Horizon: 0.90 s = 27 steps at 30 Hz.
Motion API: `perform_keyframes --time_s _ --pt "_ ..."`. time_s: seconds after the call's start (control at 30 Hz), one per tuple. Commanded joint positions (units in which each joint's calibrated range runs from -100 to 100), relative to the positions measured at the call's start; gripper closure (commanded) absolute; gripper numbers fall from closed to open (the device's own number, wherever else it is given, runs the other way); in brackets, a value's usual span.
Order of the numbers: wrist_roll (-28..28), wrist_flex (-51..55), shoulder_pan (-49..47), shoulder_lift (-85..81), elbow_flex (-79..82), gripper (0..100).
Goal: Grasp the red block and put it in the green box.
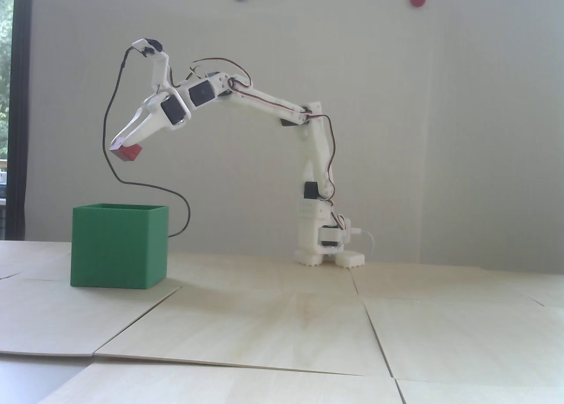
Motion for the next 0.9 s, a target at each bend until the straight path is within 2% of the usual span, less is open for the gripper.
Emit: perform_keyframes --time_s 0.0,0.13,0.23,0.57,0.67,0.77,0.87 --pt "0.2 -2.1 -1.0 -1.3 -1.1 90" --pt "0.4 -2.1 -1.0 -1.3 -1.1 82" --pt "3.3 -1.3 -1.5 -1.3 -1.0 79" --pt "3.2 -0.9 -1.9 -2.1 -0.5 79" --pt "3.1 0.5 -5.0 -5.9 5.7 79" --pt "-0.3 0.2 -9.1 -14.8 14.8 80" --pt "-5.9 0.4 -17.5 -29.9 28.9 92"
